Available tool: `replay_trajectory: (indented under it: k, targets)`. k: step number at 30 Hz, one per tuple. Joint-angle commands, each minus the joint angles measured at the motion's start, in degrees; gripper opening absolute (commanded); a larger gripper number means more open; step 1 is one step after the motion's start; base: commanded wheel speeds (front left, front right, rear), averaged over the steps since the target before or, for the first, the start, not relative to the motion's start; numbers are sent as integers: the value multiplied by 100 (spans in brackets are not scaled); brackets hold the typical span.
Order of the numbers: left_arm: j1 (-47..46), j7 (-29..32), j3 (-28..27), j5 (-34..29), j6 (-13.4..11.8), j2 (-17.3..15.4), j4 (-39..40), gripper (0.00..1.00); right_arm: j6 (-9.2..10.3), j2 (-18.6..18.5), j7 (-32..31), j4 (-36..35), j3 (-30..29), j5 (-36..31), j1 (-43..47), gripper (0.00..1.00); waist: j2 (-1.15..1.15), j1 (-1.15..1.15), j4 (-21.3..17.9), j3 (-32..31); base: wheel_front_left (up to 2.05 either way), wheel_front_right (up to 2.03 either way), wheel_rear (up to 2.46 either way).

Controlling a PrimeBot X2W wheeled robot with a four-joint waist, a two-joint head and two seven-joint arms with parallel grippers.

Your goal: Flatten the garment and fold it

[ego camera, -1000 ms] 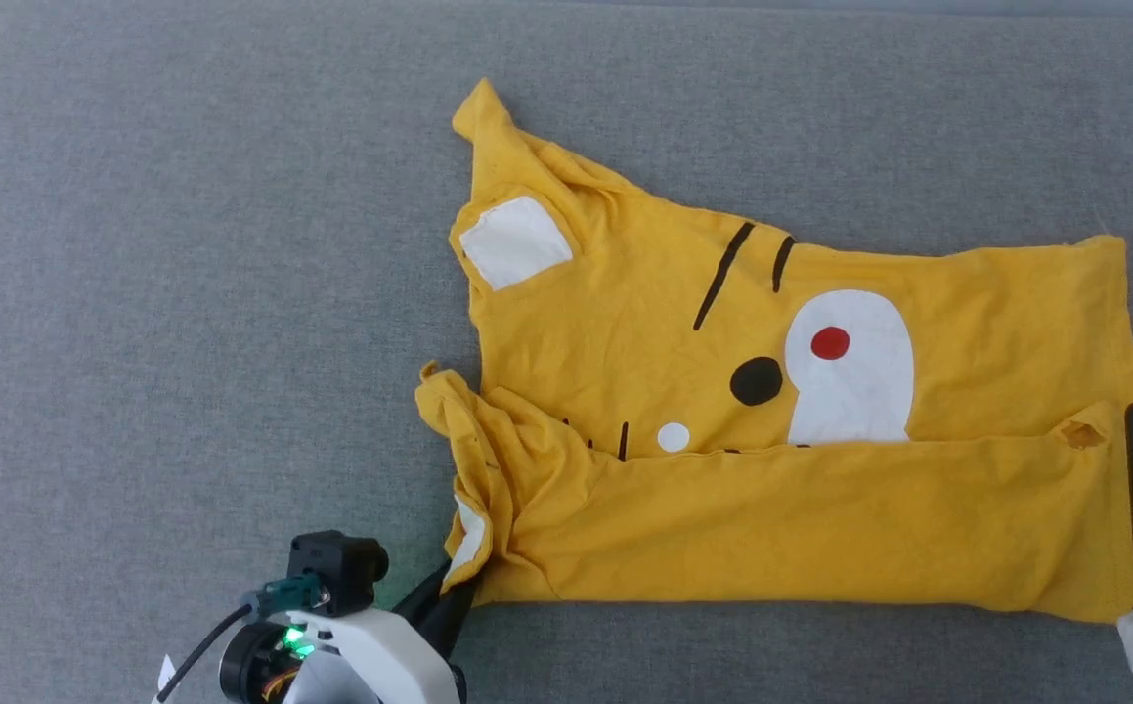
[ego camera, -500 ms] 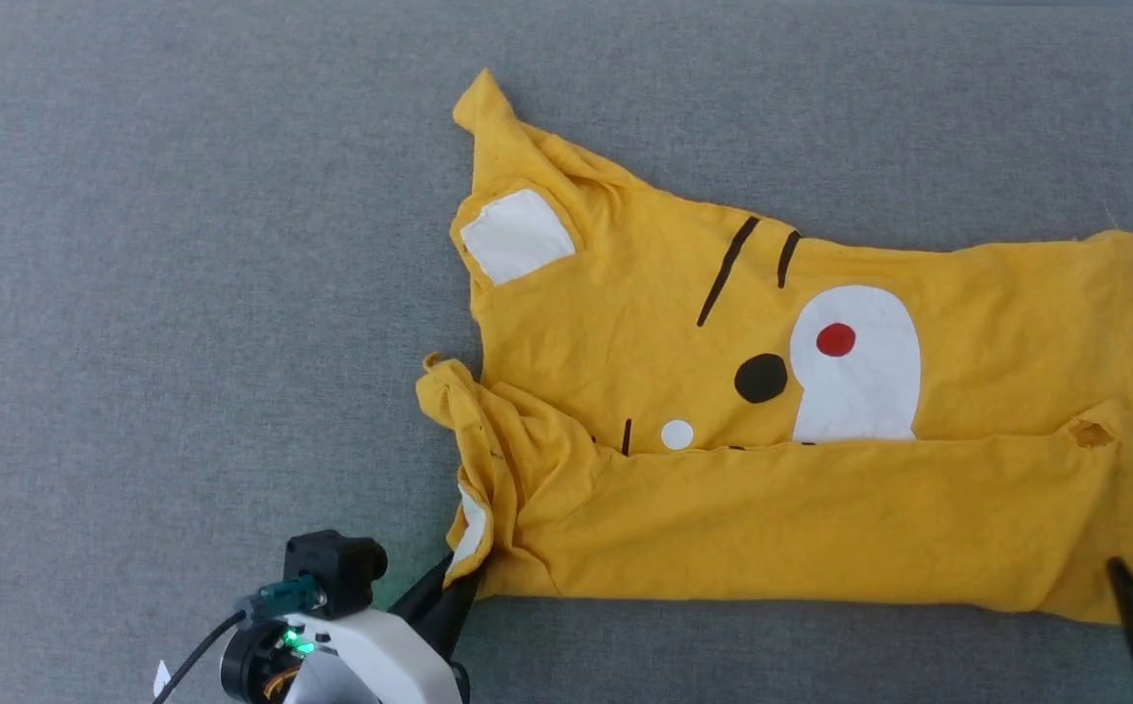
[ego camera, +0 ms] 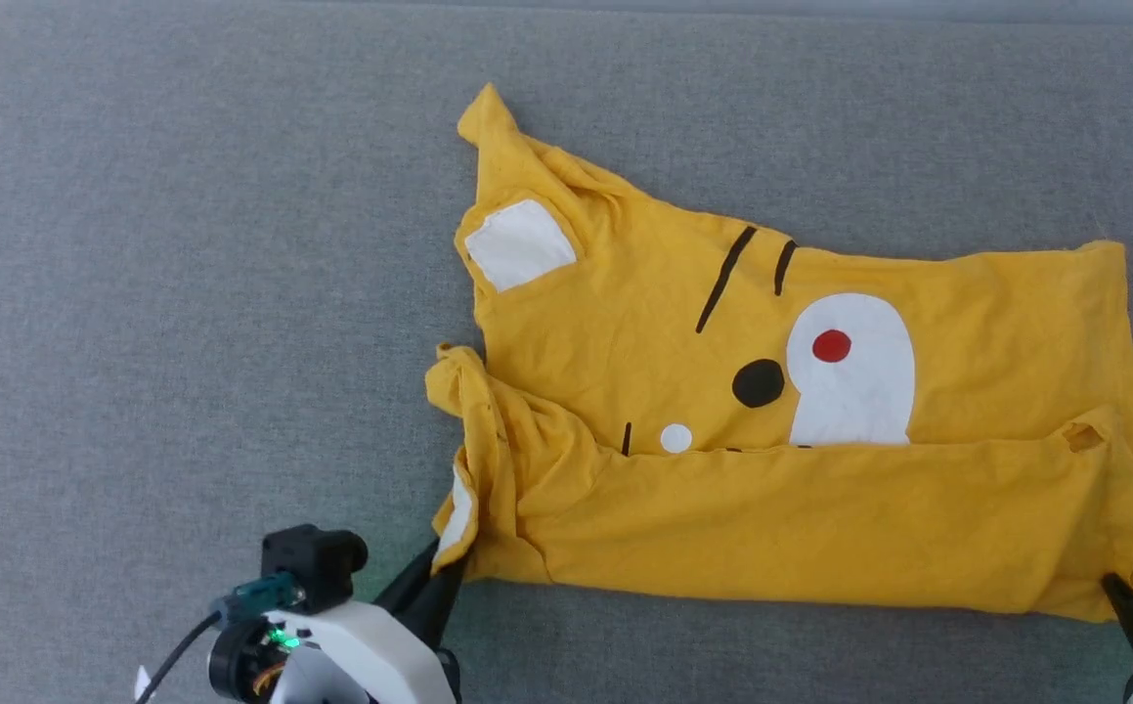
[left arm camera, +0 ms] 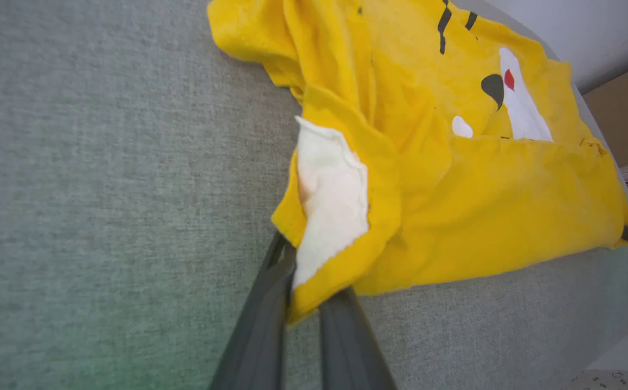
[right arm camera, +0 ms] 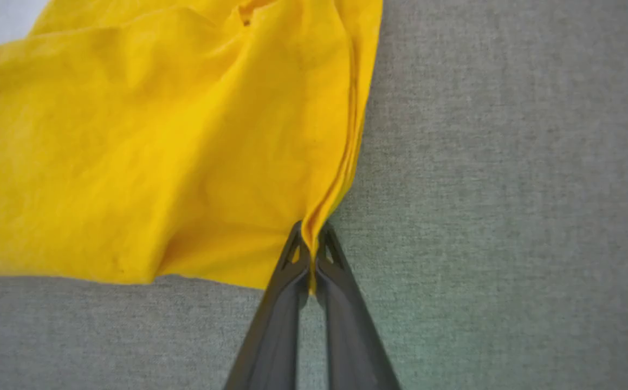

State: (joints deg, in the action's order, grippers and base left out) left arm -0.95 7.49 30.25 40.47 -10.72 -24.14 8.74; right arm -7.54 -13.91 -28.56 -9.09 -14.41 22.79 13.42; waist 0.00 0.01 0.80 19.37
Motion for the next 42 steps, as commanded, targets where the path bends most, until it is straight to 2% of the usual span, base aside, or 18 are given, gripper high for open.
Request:
replay_trajectory:
  k: [1,8,11,16,20,23,31,37,38,39,40,42]
  targets:
    - [56,-76,-106,45,-21,-44,89,0,5,-50,6,-108,8,80,-58,0,0,-1,3,-37,0,0,0]
    - [281,-10,-501,248,-141,-398,909,0,5,-203,-226,-791,-237,387,-44,0,0,-1,2,-130,0,0,0]
    - [564,117,-674,362,-288,-606,1316,0,5,-172,-417,-1068,-418,472,76,0,0,-1,2,-157,0,0,0]
    - [1275,193,-957,623,-607,-788,1873,0,5,57,-799,-1381,-673,574,392,0,0,-1,2,-171,0,0,0]
    - [1760,219,-984,806,-693,-821,1917,0,5,278,-1072,-1367,-772,572,651,0,0,-1,24,-147,0,0,0]
    - [1885,212,-955,900,-671,-779,1827,0,5,361,-1198,-1328,-789,528,751,0,0,-1,37,-132,0,0,0]
    - [1798,255,-718,1272,-356,-444,1018,0,5,541,-1365,-1017,-726,298,860,0,0,-1,67,-143,0,0,0]
    - [1503,55,-707,1322,-138,-222,447,0,5,534,-1151,-687,-573,174,744,0,0,-1,60,-166,0,0,0]
    - [1442,3,-707,1304,-104,-190,368,15,5,527,-1062,-635,-542,164,696,0,0,-1,56,-171,0,0,0]
    - [1385,-30,-694,1286,-66,-167,306,39,5,509,-961,-597,-506,149,653,37,0,-1,53,-178,0,0,0]
    - [1323,-105,-712,1261,-43,-133,262,100,5,492,-867,-561,-468,146,616,100,0,-1,52,-183,0,0,0]
    - [1240,-198,-717,1227,1,-88,177,100,5,480,-726,-505,-398,202,553,100,0,-1,43,-199,0,0,0]
